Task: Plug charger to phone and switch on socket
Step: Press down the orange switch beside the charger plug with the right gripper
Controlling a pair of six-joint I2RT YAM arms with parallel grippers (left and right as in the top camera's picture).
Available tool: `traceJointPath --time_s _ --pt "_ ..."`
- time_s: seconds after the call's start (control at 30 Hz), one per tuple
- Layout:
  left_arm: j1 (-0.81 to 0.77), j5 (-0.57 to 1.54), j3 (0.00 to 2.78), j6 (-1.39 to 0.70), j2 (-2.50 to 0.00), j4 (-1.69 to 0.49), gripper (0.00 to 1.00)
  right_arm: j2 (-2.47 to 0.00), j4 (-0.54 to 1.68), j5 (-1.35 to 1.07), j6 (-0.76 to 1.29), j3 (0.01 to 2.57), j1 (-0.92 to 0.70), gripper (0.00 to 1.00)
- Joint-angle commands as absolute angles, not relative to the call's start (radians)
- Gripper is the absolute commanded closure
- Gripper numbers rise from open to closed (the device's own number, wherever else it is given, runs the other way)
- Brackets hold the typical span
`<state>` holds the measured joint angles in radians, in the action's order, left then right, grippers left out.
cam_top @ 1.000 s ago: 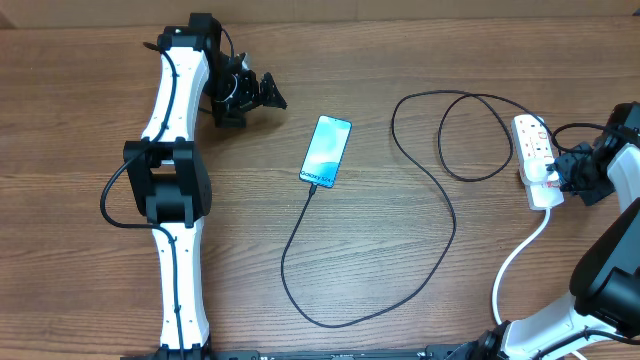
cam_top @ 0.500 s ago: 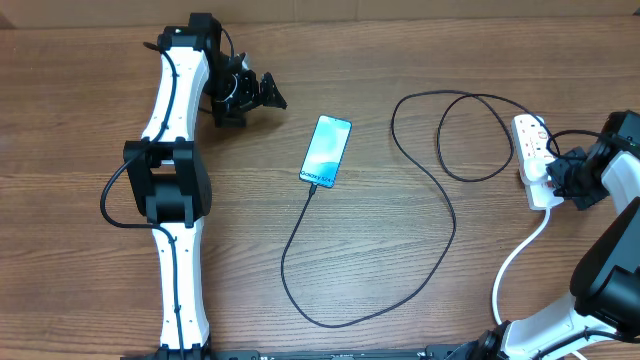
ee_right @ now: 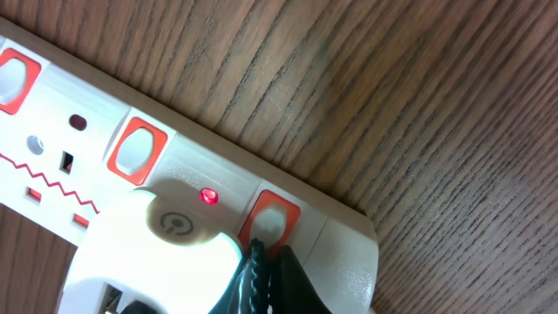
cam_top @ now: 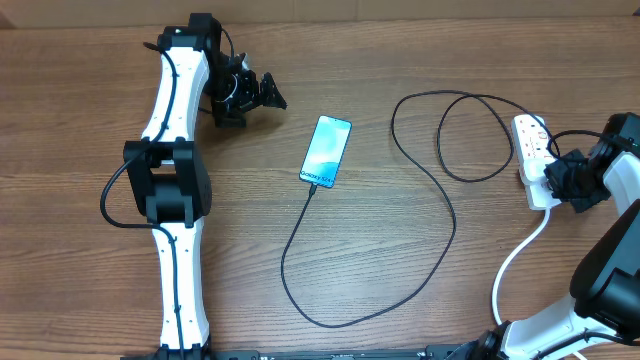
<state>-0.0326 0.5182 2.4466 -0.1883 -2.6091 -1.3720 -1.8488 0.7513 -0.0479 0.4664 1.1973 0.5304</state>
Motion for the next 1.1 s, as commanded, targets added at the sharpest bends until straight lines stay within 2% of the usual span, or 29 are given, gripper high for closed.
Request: traceJointPath --time_s 0.0,0.1,0.27,0.53,0.57,0.6,0.63,0.67,1.07 --pt "-0.039 0.513 2.462 -0.187 -2.620 -1.372 0.00 -1.863 0.758 -0.093 0.462 1.181 0.522 0.96" --pt "-0.039 0.513 2.462 -0.187 -2.620 -1.372 0.00 -1.863 0.779 -0.092 0.435 1.198 0.523 0.96" --pt "-0.039 0.513 2.462 -0.187 -2.620 -1.372 0.00 -1.863 0.943 -0.092 0.391 1.348 0.550 0.96" --pt "-0.039 0.513 2.462 -0.187 -2.620 -1.372 0.00 -1.863 1.181 -0.092 0.392 1.574 0.525 0.70" --pt "-0.039 0.513 2.462 -0.187 -2.620 -1.372 0.00 -1.863 1.191 -0.092 0.392 1.584 0.516 0.65" --pt "-0.039 0.513 2.462 -0.187 -2.620 -1.372 0.00 -1.863 1.195 -0.091 0.392 1.590 0.506 0.52" --pt "-0.039 0.513 2.462 -0.187 -2.620 -1.372 0.00 -1.863 1.195 -0.092 0.392 1.591 0.498 0.19" --pt "-0.039 0.513 2.462 -0.187 -2.620 -1.371 0.00 -1.863 1.195 -0.092 0.392 1.591 0.492 0.00" --pt "-0.039 0.513 2.462 -0.187 -2.620 -1.371 0.00 -1.811 1.223 -0.091 0.391 1.629 0.432 0.05"
